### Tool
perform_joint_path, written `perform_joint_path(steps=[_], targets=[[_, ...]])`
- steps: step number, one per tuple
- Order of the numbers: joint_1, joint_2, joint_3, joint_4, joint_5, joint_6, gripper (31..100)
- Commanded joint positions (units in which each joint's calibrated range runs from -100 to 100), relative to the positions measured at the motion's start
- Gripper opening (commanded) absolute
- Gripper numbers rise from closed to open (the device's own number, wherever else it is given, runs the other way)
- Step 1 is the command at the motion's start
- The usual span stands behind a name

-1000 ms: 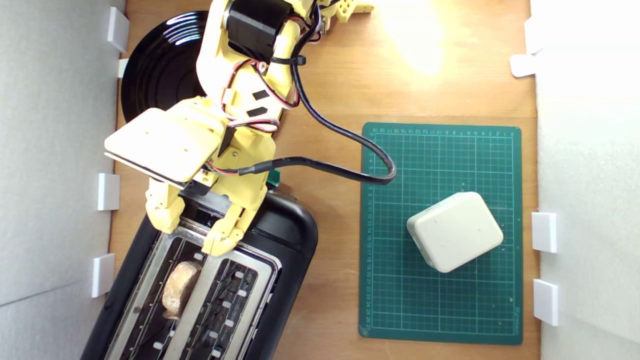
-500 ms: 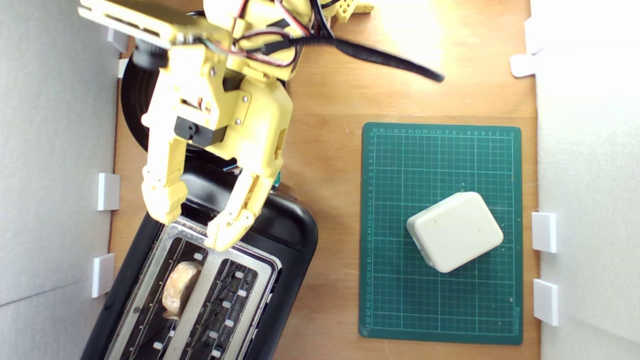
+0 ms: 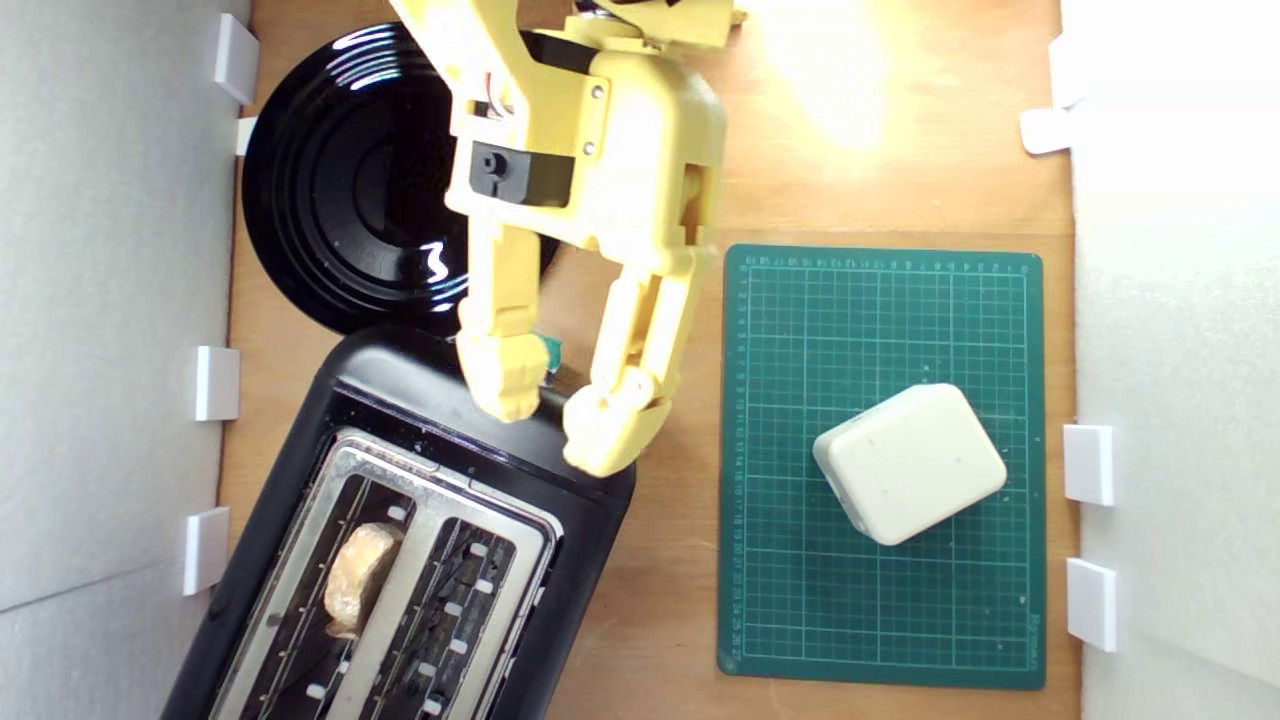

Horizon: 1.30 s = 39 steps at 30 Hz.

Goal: Pick bread and place in toaster

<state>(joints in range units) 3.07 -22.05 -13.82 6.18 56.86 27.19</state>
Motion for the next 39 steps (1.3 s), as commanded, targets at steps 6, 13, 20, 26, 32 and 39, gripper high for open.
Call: perform_joint_path(steps=[6, 13, 20, 26, 32, 39], targets=[[-9.1, -15.1, 20.2, 0.4, -1.0, -14.3, 74.4], [-18.6, -27.9, 40.0, 0.5, -1.0, -18.6, 74.4], [-21.6, -40.0, 58.0, 0.4, -0.9, -16.1, 74.3], [-21.7, -49.9, 70.7, -0.2, -0.8, -12.0, 74.3], [-21.7, -59.6, 83.3, -0.1, -0.7, -9.4, 74.3], [-21.5, -70.1, 93.9, 0.6, -0.6, -8.3, 74.3]])
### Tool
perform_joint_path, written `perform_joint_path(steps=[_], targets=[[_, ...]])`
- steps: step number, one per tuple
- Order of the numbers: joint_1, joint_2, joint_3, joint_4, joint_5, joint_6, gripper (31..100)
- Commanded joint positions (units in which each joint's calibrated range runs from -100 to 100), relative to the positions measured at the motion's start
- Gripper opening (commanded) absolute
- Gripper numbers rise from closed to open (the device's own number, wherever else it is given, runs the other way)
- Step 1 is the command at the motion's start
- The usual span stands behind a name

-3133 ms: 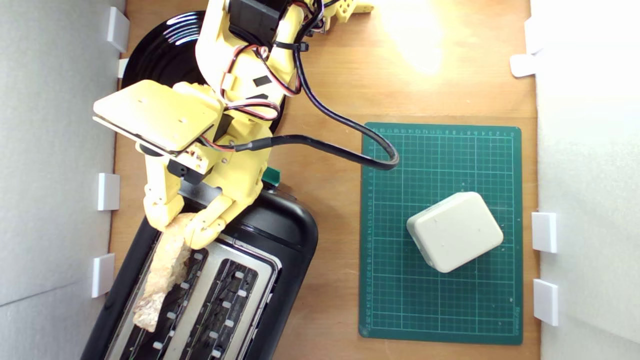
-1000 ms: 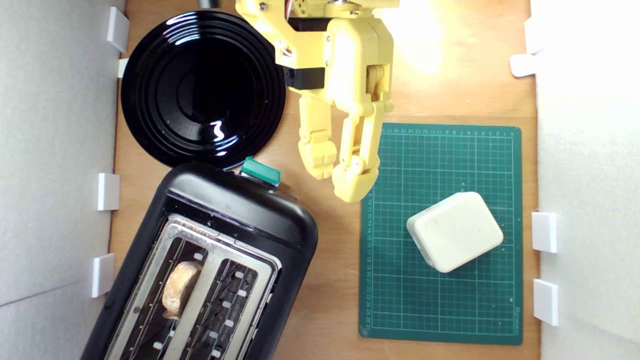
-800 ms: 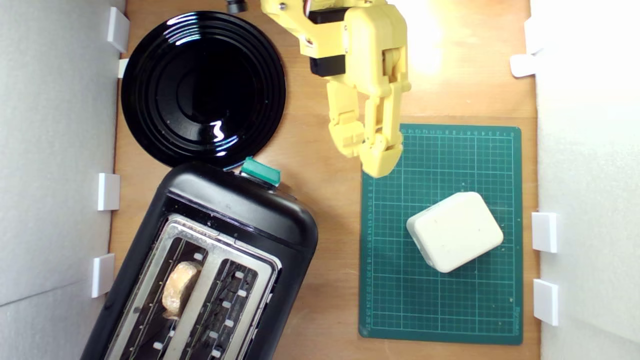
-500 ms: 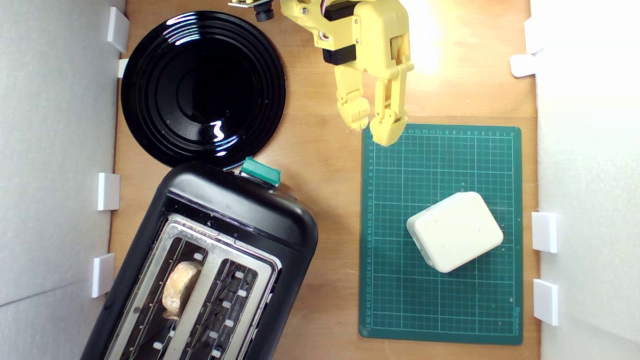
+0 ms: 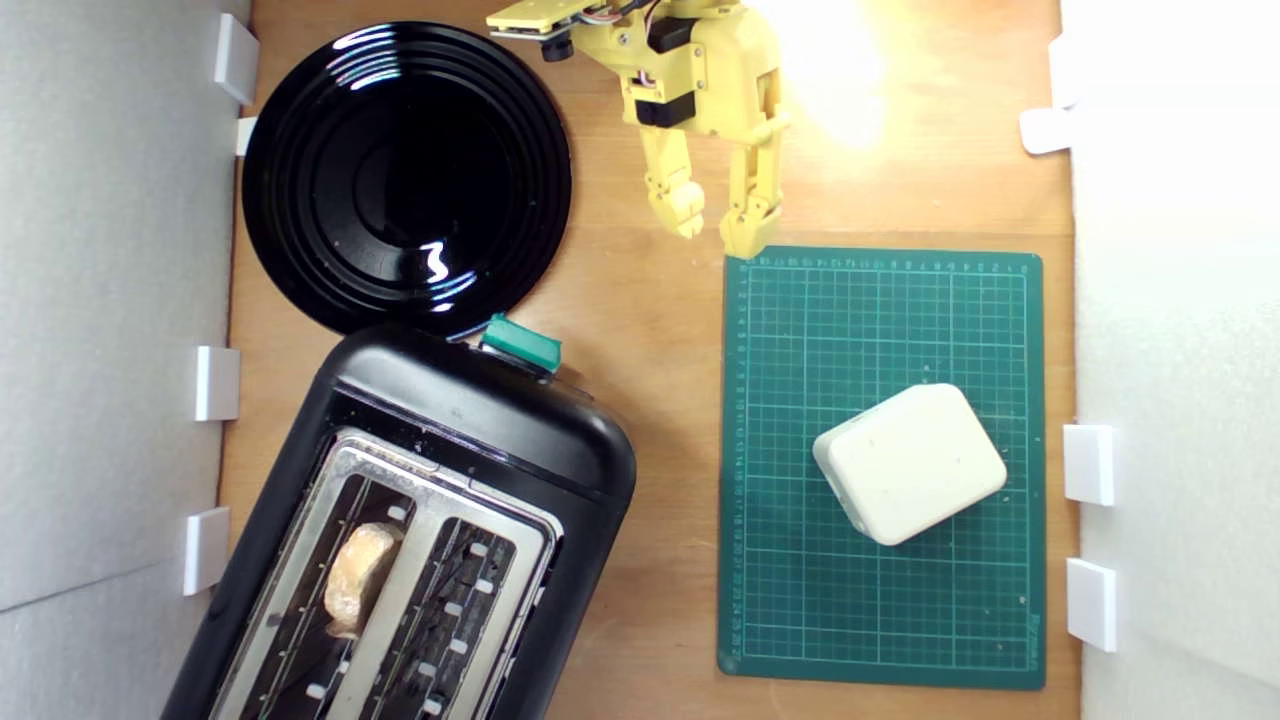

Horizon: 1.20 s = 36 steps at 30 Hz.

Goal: Pick bread and place in toaster

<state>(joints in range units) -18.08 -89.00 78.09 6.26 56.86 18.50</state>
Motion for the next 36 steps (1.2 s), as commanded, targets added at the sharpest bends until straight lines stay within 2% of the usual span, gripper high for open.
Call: perform_joint_path(steps=[1, 5, 12, 26, 36], targets=[[-0.3, -4.0, 2.9, 0.6, -0.6, 0.4, 74.3], [0.0, -6.8, 6.6, 0.7, -0.6, 0.7, 73.2], [0.1, -9.8, 11.6, 0.7, -0.6, 1.0, 60.7], [0.1, -10.0, 17.8, 0.4, -0.5, 0.7, 48.5], [-0.2, -10.0, 17.9, 0.4, -0.3, 0.6, 46.9]])
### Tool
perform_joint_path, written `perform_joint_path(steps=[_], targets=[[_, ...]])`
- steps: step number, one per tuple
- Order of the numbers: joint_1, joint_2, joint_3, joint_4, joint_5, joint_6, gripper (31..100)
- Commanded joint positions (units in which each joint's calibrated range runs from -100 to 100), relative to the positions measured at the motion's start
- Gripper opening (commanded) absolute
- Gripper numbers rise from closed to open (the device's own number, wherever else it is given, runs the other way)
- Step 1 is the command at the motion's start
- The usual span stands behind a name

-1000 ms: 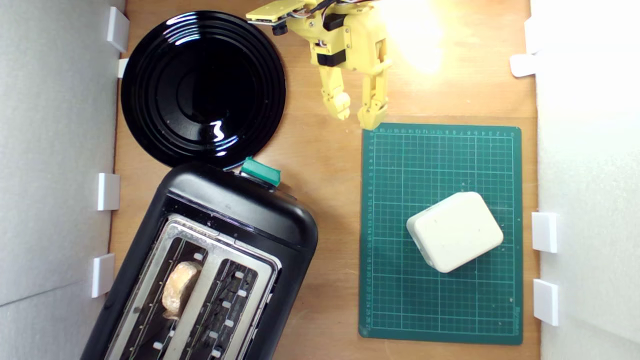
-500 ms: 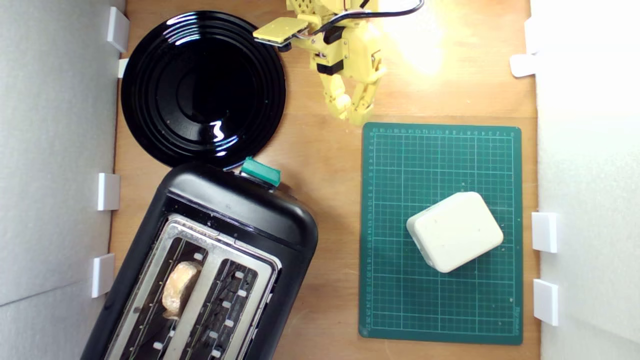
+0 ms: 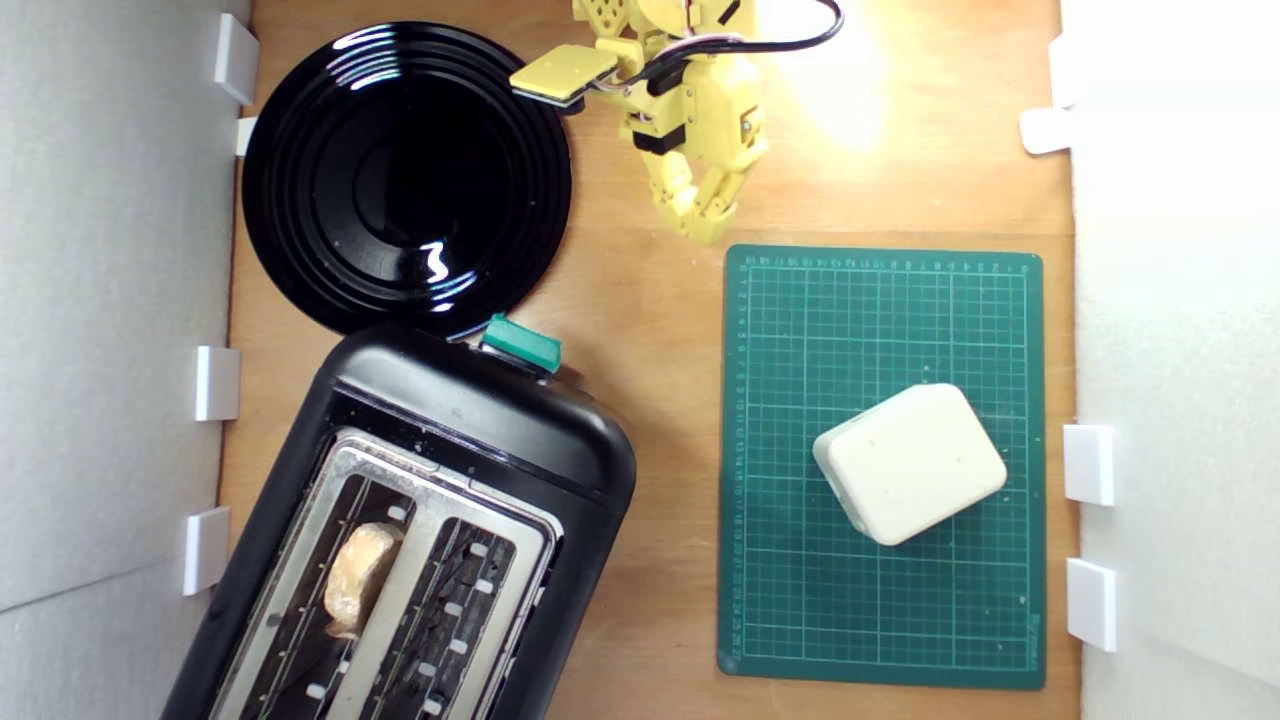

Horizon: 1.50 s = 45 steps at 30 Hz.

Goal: Pick bread and place in toaster

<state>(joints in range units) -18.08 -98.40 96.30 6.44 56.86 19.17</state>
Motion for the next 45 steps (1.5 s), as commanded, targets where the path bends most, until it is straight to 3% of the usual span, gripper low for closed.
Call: perform_joint_path(steps=[1, 45], targets=[[-0.2, -0.5, -0.2, 0.3, -0.3, -0.1, 46.9], [-0.1, -0.3, 0.6, -0.2, -0.3, -0.1, 46.9]])
